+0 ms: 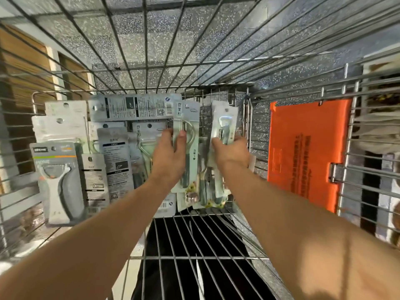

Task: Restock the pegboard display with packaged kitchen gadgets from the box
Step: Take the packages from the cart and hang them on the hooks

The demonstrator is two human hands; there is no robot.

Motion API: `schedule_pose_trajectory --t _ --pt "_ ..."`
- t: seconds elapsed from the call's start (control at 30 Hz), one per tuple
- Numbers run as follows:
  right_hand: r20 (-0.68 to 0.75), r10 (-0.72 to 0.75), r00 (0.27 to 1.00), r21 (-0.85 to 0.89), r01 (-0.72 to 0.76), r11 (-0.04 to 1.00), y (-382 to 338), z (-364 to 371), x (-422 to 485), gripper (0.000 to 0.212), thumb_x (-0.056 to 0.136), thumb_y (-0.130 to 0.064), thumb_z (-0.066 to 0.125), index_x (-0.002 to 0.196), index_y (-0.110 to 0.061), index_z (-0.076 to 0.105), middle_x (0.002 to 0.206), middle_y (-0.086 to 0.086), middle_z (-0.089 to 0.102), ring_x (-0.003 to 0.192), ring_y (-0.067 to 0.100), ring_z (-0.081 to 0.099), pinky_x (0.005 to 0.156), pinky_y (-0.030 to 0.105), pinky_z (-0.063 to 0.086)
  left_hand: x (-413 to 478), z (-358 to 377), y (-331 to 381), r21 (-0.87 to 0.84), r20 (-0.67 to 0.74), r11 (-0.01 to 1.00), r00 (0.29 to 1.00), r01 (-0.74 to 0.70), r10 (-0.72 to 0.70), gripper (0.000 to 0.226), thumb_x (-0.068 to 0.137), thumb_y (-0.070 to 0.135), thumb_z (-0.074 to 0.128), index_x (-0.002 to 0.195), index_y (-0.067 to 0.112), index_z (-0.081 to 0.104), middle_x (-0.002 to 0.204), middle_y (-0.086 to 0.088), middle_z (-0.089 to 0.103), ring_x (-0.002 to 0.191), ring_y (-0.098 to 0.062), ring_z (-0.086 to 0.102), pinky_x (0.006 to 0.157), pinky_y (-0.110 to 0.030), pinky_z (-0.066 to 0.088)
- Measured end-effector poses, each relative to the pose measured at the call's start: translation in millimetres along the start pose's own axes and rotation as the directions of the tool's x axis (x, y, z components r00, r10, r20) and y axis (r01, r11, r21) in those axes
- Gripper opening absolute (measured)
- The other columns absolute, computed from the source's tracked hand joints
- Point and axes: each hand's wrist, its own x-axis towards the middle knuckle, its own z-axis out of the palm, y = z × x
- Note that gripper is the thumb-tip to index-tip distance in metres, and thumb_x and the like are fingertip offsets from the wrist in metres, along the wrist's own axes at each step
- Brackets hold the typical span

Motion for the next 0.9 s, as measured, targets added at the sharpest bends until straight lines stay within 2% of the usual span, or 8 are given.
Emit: schedule_pose_trajectory --t 0.17,0.3,0.37,0.53,0.63,0.73,0.8,0.9 --pt "-0.076 -0.108 0.991 0.029 0.110 0.993 17 -15 -14 0.052 0.082 -0.048 0.075 0.116 -0.019 0.046 0.101 0.004 0.065 0.082 0.021 0.067 0.073 0.041 0.062 -1 0 6 0.037 -0.004 0.999 1.000 -0.002 0.002 0.050 0.111 0.046 0.042 0.146 0.012 0.049 0.126 -0.002 0.064 0.116 -0.020 0.060 0.100 -0.036 0.047" --pt "0.178 -0.247 0.953 0.267 0.195 0.944 20 -25 -43 0.038 0.095 -0.033 0.069 0.122 -0.026 0.043 0.089 0.002 0.069 0.057 0.007 0.061 0.050 0.019 0.050 -2 4 7 0.039 0.027 0.999 0.999 0.022 -0.023 0.045 0.111 0.044 0.044 0.141 0.011 0.051 0.115 0.001 0.066 0.100 -0.015 0.063 0.090 -0.033 0.054" --pt "0.238 -0.321 0.917 0.333 0.234 0.913 22 -18 -54 0.051 0.095 -0.033 0.071 0.137 -0.029 0.042 0.095 -0.004 0.070 0.062 0.004 0.063 0.057 0.017 0.051 -5 6 7 0.007 0.019 0.999 0.999 0.046 -0.046 0.037 0.112 0.042 0.043 0.133 0.013 0.055 0.107 0.007 0.063 0.100 -0.014 0.060 0.090 -0.033 0.049" --pt "0.211 -0.419 0.883 0.310 0.346 0.885 22 0 -69 0.058 0.092 -0.046 0.073 0.139 -0.036 0.041 0.110 -0.014 0.069 0.077 0.002 0.069 0.069 0.031 0.060 -4 7 8 -0.164 0.040 0.967 0.980 0.197 -0.193 0.034 0.112 0.051 0.035 0.121 0.023 0.051 0.098 0.018 0.056 0.088 0.006 0.052 0.070 -0.004 0.042" --pt "0.232 -0.494 0.838 0.279 0.429 0.859 25 1 -74 0.039 0.100 -0.049 0.059 0.136 -0.035 0.049 0.102 -0.027 0.065 0.083 -0.011 0.067 0.080 0.024 0.060 -1 8 7 -0.172 0.047 0.968 0.983 0.183 -0.178 0.053 0.102 0.067 0.047 0.126 0.020 0.056 0.106 0.009 0.068 0.099 -0.008 0.065 0.089 -0.030 0.053" --pt "0.047 -0.434 0.900 0.237 0.413 0.880 26 1 -64 0.017 0.109 -0.037 0.046 0.119 -0.031 0.058 0.089 -0.017 0.067 0.066 -0.006 0.060 0.064 0.026 0.056 1 9 4 -0.181 -0.009 0.968 0.984 0.175 -0.180 0.037 0.104 0.060 0.049 0.123 0.028 0.055 0.102 0.013 0.063 0.095 -0.005 0.061 0.088 -0.029 0.045" --pt "-0.082 -0.341 0.937 0.114 0.348 0.930 26 1 -46 0.024 0.107 -0.028 0.050 0.130 -0.024 0.053 0.110 -0.010 0.066 0.081 0.000 0.059 0.077 0.030 0.056 1 9 2 -0.218 -0.033 0.962 0.984 0.164 -0.176 0.033 0.103 0.062 0.052 0.118 0.032 0.055 0.112 0.009 0.066 0.107 -0.013 0.064 0.096 -0.035 0.047" --pt "-0.031 -0.225 0.974 -0.033 0.224 0.974 28 -1 -23 0.049 0.099 -0.026 0.062 0.144 -0.023 0.041 0.120 0.001 0.059 0.112 0.023 0.059 0.100 0.046 0.053 0 7 2 -0.214 -0.034 0.961 0.982 0.173 -0.184 0.042 0.104 0.057 0.053 0.130 0.023 0.054 0.121 0.002 0.064 0.110 -0.015 0.062 0.097 -0.036 0.046"
